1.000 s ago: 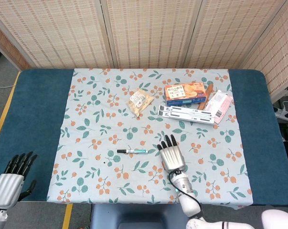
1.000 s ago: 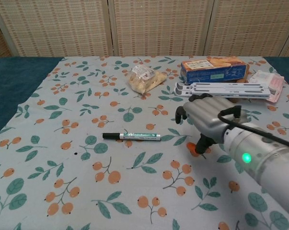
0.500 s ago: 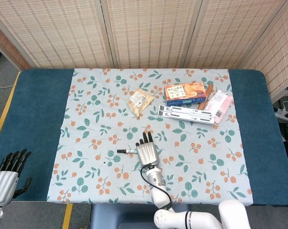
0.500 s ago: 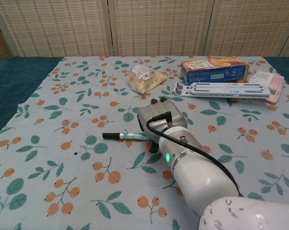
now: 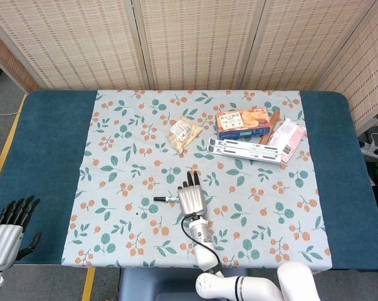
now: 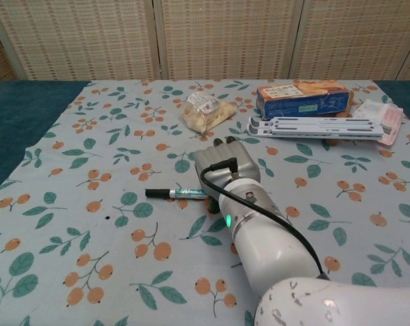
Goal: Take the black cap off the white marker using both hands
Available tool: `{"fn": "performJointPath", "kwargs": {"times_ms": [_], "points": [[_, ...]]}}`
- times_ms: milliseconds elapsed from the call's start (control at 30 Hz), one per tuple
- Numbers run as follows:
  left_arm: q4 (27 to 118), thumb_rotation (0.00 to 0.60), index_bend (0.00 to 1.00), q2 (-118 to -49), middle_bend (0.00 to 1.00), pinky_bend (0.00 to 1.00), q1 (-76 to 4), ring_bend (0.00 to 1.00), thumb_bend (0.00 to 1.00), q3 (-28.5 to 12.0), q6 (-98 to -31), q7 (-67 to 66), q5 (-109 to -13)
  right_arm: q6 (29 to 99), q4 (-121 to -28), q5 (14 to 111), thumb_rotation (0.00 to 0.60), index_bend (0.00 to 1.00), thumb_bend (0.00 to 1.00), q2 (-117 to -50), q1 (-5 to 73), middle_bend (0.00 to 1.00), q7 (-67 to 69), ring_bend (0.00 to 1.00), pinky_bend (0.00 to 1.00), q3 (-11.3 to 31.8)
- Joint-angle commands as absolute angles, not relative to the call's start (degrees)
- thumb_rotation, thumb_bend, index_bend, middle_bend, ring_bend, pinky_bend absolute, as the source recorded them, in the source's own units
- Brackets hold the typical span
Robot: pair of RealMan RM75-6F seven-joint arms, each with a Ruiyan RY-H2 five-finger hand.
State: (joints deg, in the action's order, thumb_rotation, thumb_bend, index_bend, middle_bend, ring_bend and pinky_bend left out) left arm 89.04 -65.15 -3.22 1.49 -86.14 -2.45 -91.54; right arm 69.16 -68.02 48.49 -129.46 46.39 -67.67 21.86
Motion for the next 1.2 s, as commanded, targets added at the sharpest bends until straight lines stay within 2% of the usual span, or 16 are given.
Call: {"fn": "performJointPath", "kwargs": {"times_ms": [33, 200, 433, 633, 900, 1000, 1100, 1200], "points": [[89.03, 0.600, 0.00, -65.17, 0.00, 0.07, -3.21, 0.00, 0.42, 1.49, -86.18, -2.48, -91.55, 69.39, -67.97, 48.63, 0.600, 0.50, 0.28, -129.42, 46.51, 0.33, -67.46, 0.03, 0.00, 21.77], [89.06, 0.600, 0.00, -65.21, 0.00, 0.07, -3.22, 0.00, 0.42, 1.39, -86.03, -2.54, -91.08, 69.78, -67.85, 47.33, 0.600, 0.57, 0.30, -129.61, 46.70, 0.38, -68.31, 0.07, 0.00, 21.52], [89.28, 0.600, 0.00, -65.15, 0.00, 0.07, -3.27, 0.00, 0.42, 1.35, -85.82, -2.65, -90.76, 70.07, -68.33, 46.13, 0.600, 0.61, 0.35, -129.24, 46.65, 0.44, -68.83, 0.11, 0.00, 20.97], [89.39, 0.600, 0.00, -65.12, 0.00, 0.07, -3.26, 0.00, 0.42, 1.37, -85.91, -2.78, -90.81, 69.63, -68.28, 48.60, 0.600, 0.77, 0.44, -128.37, 46.29, 0.65, -64.96, 0.29, 0.00, 19.50], [88.25, 0.600, 0.01, -65.33, 0.00, 0.07, -3.73, 0.00, 0.42, 1.91, -86.94, -0.50, -93.70, 69.34, -73.09, 51.50, 0.600, 0.78, 0.45, -123.88, 44.62, 0.75, -62.56, 0.38, 0.00, 16.27], [86.55, 0.600, 0.06, -66.56, 0.00, 0.12, -4.81, 0.00, 0.45, 2.17, -87.11, 3.30, -96.09, 69.94, -77.22, 52.42, 0.600, 0.78, 0.45, -120.88, 43.79, 0.75, -62.57, 0.39, 0.00, 15.39], [85.74, 0.600, 0.11, -68.47, 0.06, 0.20, -7.43, 0.01, 0.48, 2.33, -85.22, 8.14, -98.50, 70.53, -82.62, 53.27, 0.600, 0.78, 0.46, -117.18, 43.14, 0.75, -62.88, 0.39, 0.00, 14.77], [87.47, 0.600, 0.15, -69.45, 0.13, 0.30, -10.82, 0.07, 0.49, 1.74, -81.09, 8.64, -99.04, 71.04, -87.45, 53.74, 0.600, 0.79, 0.46, -114.08, 42.66, 0.75, -63.07, 0.39, 0.00, 14.36]]}}
